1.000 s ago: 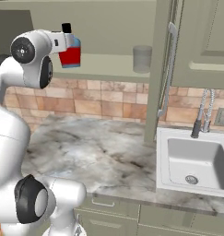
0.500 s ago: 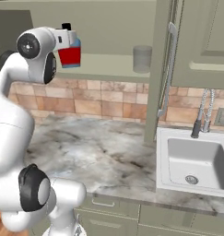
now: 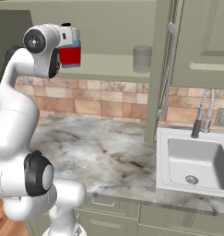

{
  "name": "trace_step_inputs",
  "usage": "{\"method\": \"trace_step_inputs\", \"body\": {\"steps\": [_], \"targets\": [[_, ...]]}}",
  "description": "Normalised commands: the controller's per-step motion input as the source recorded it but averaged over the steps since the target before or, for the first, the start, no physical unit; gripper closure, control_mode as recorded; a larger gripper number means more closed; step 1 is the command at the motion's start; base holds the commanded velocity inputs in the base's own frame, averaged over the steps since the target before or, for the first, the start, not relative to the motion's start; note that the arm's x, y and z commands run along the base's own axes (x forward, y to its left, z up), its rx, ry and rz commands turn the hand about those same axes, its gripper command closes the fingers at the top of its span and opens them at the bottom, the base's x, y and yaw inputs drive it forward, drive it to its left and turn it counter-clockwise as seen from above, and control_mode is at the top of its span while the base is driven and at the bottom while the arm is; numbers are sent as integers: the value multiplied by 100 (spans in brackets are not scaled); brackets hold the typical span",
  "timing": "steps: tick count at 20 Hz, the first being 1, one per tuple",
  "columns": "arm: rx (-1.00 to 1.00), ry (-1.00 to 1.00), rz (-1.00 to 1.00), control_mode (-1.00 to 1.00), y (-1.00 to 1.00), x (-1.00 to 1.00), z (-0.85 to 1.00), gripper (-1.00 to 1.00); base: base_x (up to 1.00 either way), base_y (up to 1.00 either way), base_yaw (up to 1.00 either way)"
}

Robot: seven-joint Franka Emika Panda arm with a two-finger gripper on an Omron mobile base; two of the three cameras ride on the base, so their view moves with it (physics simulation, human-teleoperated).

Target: There is a bowl on the dining counter. Grab a lemon wedge from the fridge and place it in the bowl. Then get the liquor bottle and glass cup from the cabinet and place them next to the bowl.

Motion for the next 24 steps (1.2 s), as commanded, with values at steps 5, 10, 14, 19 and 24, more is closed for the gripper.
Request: {"method": "trace_step_inputs", "body": {"steps": [5, 10, 14, 19, 24], "targets": [[0, 1, 0, -100, 0, 34, 6, -100, 0, 0, 0], [0, 2, 0, -100, 0, 32, 0, -100, 0, 0, 0], [0, 1, 0, -100, 0, 25, 0, -100, 0, 0, 0], [0, 3, 0, -100, 0, 22, 0, -100, 0, 0, 0], [0, 5, 0, -100, 0, 25, 0, -100, 0, 0, 0]]}}
